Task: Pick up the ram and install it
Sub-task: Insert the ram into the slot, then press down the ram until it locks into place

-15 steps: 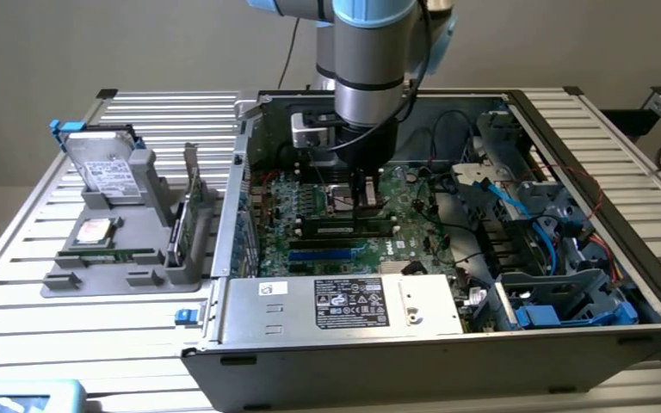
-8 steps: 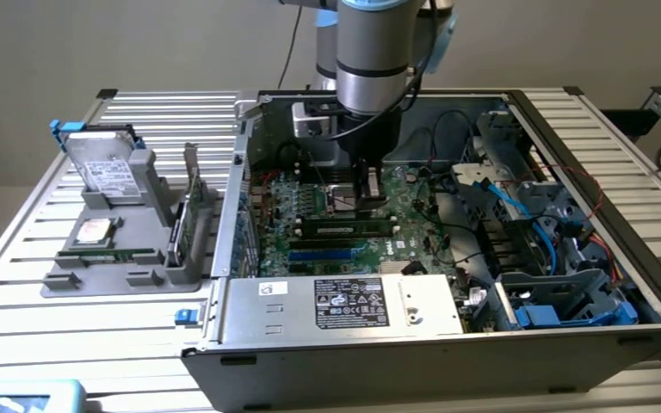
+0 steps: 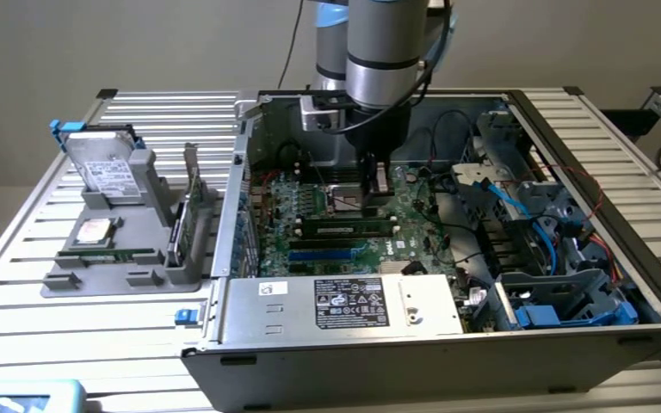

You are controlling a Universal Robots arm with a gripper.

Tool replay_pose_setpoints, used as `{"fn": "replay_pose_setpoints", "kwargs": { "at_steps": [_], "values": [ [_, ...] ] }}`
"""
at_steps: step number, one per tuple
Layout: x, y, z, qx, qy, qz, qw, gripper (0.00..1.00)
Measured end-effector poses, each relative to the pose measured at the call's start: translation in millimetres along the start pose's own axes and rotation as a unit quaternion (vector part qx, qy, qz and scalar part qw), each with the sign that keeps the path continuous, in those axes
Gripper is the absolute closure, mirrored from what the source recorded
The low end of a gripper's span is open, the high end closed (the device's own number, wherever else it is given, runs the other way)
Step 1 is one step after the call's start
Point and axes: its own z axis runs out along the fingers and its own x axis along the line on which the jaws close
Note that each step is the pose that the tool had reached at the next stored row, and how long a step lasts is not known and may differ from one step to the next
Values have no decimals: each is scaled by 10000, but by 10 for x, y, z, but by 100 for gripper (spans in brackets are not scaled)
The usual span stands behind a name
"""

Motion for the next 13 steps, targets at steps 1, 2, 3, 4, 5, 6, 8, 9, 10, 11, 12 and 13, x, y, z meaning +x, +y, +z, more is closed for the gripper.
{"fn": "replay_pose_setpoints", "kwargs": {
  "at_steps": [1, 2, 3, 4, 5, 6, 8, 9, 10, 11, 12, 13],
  "values": [
    [4, -12, -2, -9, 0, -1, 10000, 78],
    [10, -21, -2, -28, -2, -2, 10000, 78],
    [10, -21, -2, -29, -7, -3, 10000, 78],
    [10, -21, -2, -29, -9, -2, 10000, 78],
    [11, -20, -2, -29, -11, -1, 10000, 78],
    [12, -20, -2, -29, -14, -2, 10000, 78],
    [13, -21, -2, -29, -18, -2, 10000, 78],
    [14, -21, -1, -29, -21, -2, 10000, 78],
    [14, -21, -2, -29, -23, -2, 10000, 78],
    [15, -21, -1, -29, -25, -2, 10000, 78],
    [15, -21, -1, -29, -28, -2, 10000, 78],
    [16, -20, -1, -29, -30, -1, 10000, 81]
  ]
}}
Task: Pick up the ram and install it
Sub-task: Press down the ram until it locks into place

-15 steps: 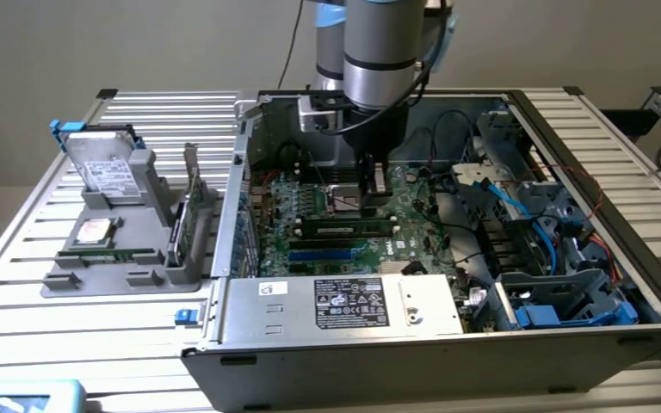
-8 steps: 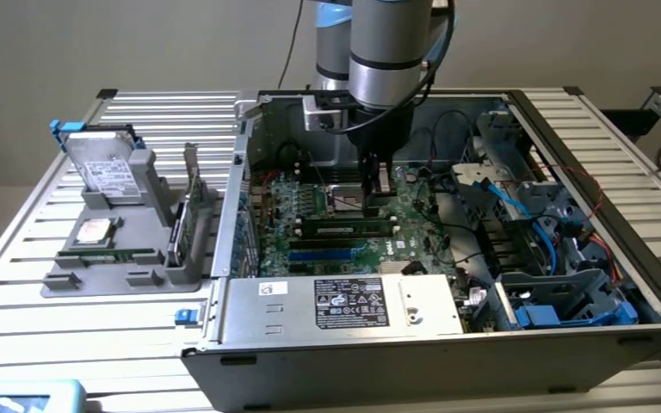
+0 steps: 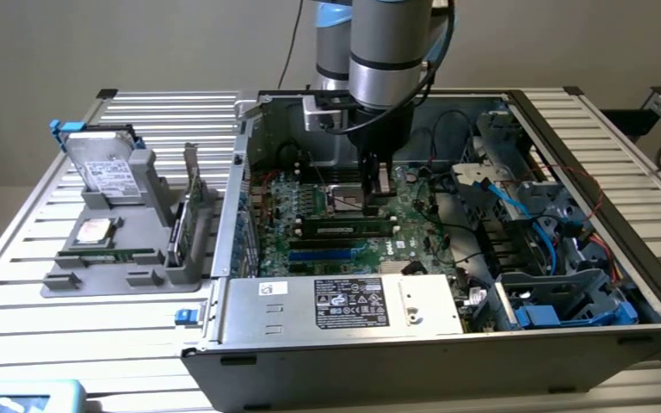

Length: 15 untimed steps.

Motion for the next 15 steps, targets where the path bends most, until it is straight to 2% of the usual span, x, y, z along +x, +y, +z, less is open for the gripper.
{"fn": "replay_pose_setpoints", "kwargs": {
  "at_steps": [1, 3, 7, 11, 15],
  "values": [
    [0, 0, 0, 0, -2, 0, 10000, 81],
    [1, 0, 0, 0, -7, 0, 10000, 89],
    [3, 0, 1, 0, -7, 0, 10000, 89],
    [6, -46, 13, -18, -4, 0, 10000, 89],
    [4, -51, 43, -24, -7, 67, 10000, 89]
  ]
}}
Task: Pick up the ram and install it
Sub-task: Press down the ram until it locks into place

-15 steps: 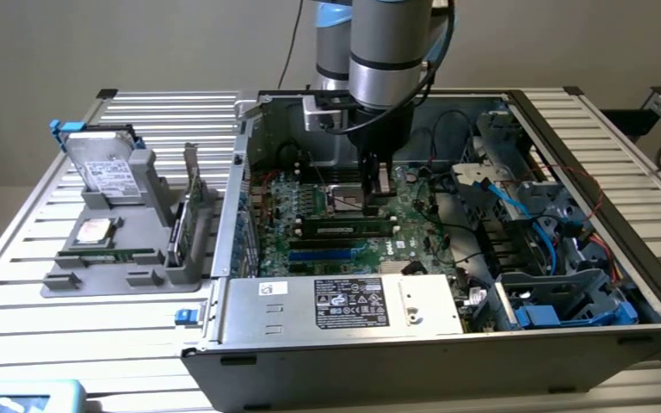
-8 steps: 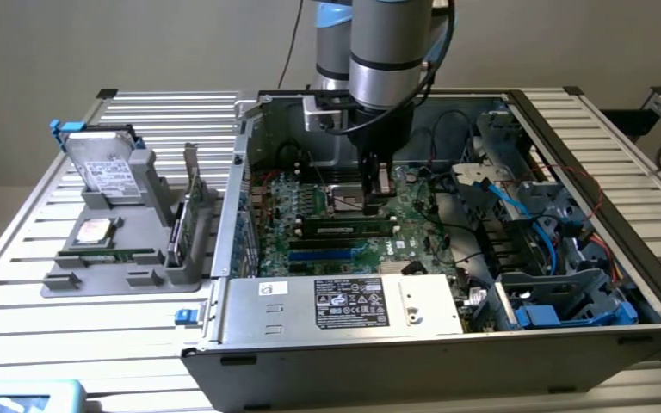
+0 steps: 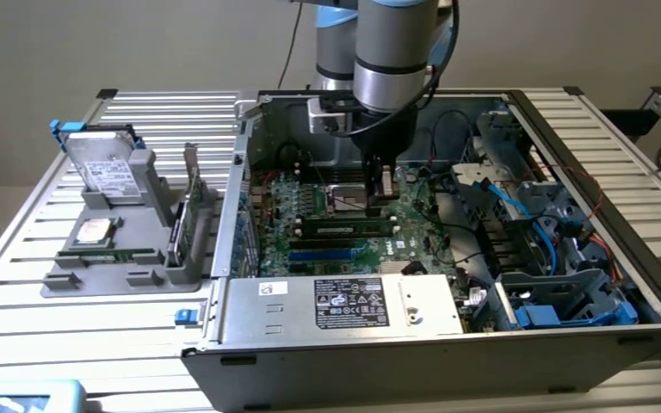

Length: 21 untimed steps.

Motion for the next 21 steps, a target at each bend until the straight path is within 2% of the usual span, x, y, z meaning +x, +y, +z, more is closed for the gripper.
{"fn": "replay_pose_setpoints", "kwargs": {
  "at_steps": [2, 10, 18, 21],
  "values": [
    [2, -12, 11, 0, -11, 11, 10000, 89],
    [-2, -21, 59, -20, -9, 294, 9996, 89],
    [-6, -22, 94, -20, -4, 278, 9996, 89],
    [-7, -22, 96, -16, 12, 230, 9997, 89]
  ]
}}
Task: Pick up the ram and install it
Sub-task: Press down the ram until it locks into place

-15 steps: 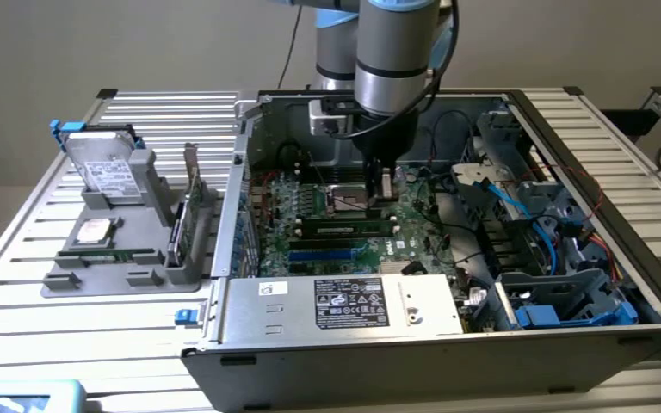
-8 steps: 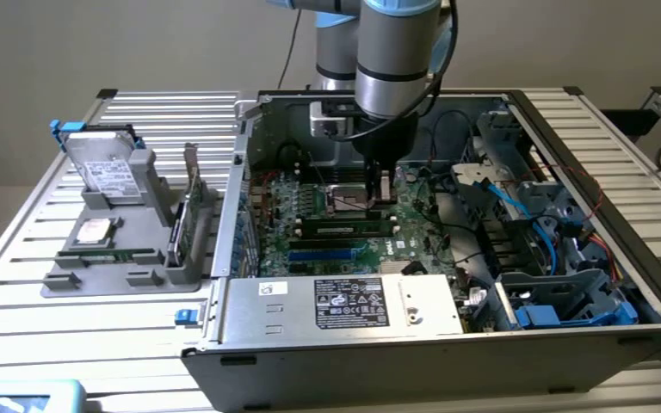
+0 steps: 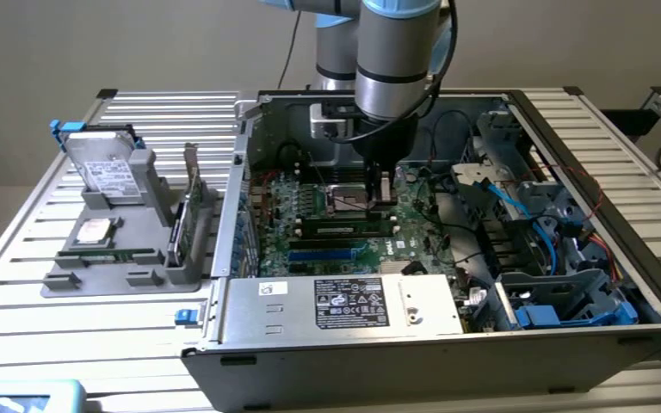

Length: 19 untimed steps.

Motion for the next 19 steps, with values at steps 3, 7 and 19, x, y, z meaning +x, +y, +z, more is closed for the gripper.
{"fn": "replay_pose_setpoints", "kwargs": {
  "at_steps": [3, 7, 19],
  "values": [
    [-2, 0, 3, 3, 39, -31, 10000, 89],
    [-9, 0, 10, 3, 39, -31, 10000, 89],
    [-16, 4, 37, -5, 40, -32, 10000, 89]
  ]
}}
